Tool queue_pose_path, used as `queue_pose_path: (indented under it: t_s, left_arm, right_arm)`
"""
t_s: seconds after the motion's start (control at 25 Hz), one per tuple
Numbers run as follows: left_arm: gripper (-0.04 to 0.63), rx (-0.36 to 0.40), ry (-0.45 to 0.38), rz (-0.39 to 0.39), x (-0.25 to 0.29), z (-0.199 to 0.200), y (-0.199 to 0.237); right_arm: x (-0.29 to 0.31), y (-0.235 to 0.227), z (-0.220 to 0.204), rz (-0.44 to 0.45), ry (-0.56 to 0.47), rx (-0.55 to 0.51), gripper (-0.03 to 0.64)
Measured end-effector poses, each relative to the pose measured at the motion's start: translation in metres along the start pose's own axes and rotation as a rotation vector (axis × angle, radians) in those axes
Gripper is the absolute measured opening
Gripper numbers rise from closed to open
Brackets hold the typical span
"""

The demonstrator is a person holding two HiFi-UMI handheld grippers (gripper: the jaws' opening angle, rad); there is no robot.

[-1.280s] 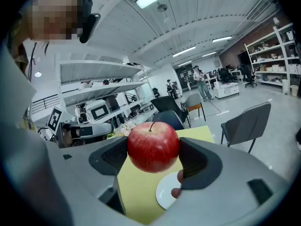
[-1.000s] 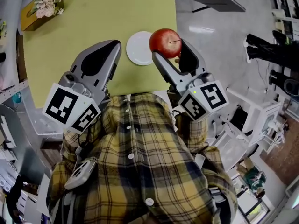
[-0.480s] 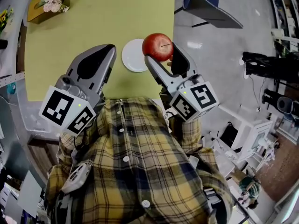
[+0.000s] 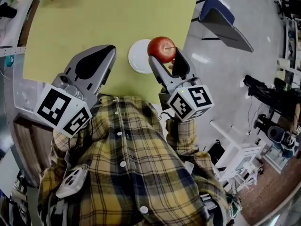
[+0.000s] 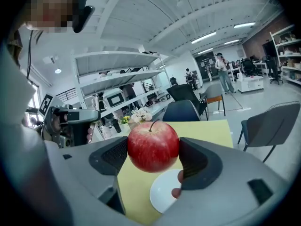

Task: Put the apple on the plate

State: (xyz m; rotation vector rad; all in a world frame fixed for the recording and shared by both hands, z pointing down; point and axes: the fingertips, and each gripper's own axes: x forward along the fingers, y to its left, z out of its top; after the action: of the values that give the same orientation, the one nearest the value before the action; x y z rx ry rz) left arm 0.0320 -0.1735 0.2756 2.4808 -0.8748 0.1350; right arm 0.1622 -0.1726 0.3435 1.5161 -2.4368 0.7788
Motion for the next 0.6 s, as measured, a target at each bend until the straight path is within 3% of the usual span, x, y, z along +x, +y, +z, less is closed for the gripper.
queue_pose_path:
  t_s: [0.36,0.6]
  left_arm:
    - [0.008,-0.035,0.08,0.052,-0.006,-0.033,0.023]
    - [0.008,-0.043,0.131,0.071,-0.011,-0.052,0.029]
  right_arm:
    - [0.037,-0.011,-0.055,0.008,0.051,0.013,0.339]
    - [0.055,-0.021,-0.098,-0.024,0.101,-0.034,0.339]
